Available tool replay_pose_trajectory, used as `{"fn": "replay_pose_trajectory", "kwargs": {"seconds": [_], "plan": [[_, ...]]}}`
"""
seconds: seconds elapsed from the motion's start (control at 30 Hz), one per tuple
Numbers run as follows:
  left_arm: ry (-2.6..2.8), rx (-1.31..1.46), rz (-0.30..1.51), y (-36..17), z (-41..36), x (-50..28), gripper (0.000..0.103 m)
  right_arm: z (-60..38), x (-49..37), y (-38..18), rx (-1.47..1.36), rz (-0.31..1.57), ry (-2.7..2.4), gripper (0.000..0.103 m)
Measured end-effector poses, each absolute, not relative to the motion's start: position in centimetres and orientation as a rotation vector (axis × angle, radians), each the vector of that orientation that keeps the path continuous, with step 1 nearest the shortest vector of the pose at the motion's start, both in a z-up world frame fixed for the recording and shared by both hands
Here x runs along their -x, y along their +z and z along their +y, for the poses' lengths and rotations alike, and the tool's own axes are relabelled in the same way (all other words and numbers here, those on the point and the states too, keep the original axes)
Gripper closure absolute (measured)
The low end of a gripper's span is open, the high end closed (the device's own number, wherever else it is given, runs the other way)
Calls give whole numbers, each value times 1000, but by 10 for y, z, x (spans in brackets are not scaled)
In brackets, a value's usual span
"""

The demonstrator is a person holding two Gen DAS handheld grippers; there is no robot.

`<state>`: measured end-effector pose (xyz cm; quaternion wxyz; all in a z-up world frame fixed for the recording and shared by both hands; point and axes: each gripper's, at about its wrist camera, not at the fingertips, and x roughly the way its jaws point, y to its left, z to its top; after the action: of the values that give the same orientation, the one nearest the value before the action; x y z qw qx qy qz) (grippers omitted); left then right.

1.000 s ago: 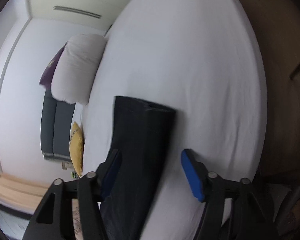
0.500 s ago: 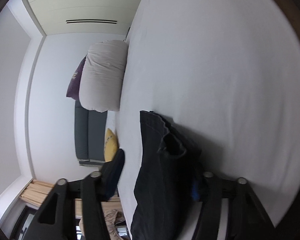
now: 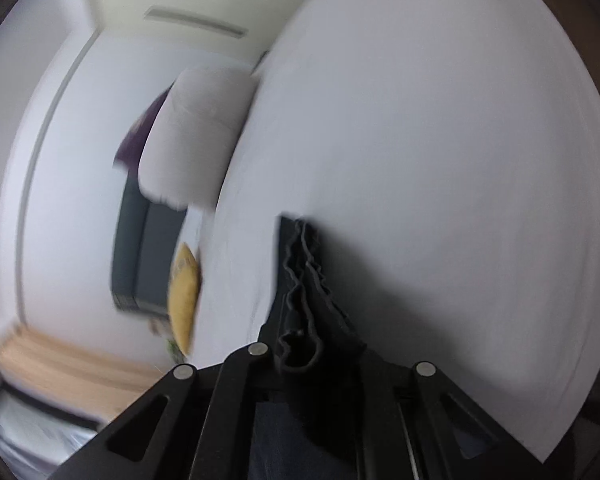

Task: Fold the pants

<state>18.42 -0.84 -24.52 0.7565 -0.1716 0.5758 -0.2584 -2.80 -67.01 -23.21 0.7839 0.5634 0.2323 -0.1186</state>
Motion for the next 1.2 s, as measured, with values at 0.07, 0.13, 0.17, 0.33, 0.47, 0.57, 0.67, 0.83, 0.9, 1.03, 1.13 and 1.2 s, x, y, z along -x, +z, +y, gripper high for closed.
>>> {"fn": "replay_pose_trajectory", "kwargs": {"seconds": [0.07, 0.13, 0.17, 0.33, 0.47, 0.57, 0.67, 0.83, 0.9, 1.03, 1.13, 1.2], "plan": [[-562, 396, 1254, -245, -4, -185, 77, -630, 7, -194, -1014, 570, -204, 94], [-552, 442, 1249, -242, 3, -185, 76, -566, -11, -161, -761, 645, -128, 94], [-551, 467, 1247, -242, 6, -185, 73, -531, -17, -152, -636, 680, -95, 94], [-592, 569, 1232, -235, 13, -183, 24, -359, -39, -191, 39, 879, -52, 94], [-620, 616, 1259, -235, 16, -184, 20, -310, -38, -222, 314, 875, -120, 94], [-626, 676, 1279, -238, 18, -188, 15, -319, -40, -212, 256, 862, -140, 94], [-667, 736, 1302, -239, 13, -193, 14, -311, -33, -197, 294, 815, -145, 94], [-750, 874, 1369, -237, -3, -202, 12, -277, -26, -175, 335, 756, -93, 94], [-758, 907, 1391, -240, -3, -206, 12, -260, -21, -173, 357, 741, -62, 94], [-770, 922, 1402, -240, 7, -211, 12, -226, -14, -176, 425, 725, 5, 94], [-762, 866, 1414, -237, 16, -213, 35, -206, -12, -180, 460, 727, 46, 94], [-768, 786, 1447, -235, 18, -216, 81, -193, -7, -182, 477, 727, 67, 94]]}}
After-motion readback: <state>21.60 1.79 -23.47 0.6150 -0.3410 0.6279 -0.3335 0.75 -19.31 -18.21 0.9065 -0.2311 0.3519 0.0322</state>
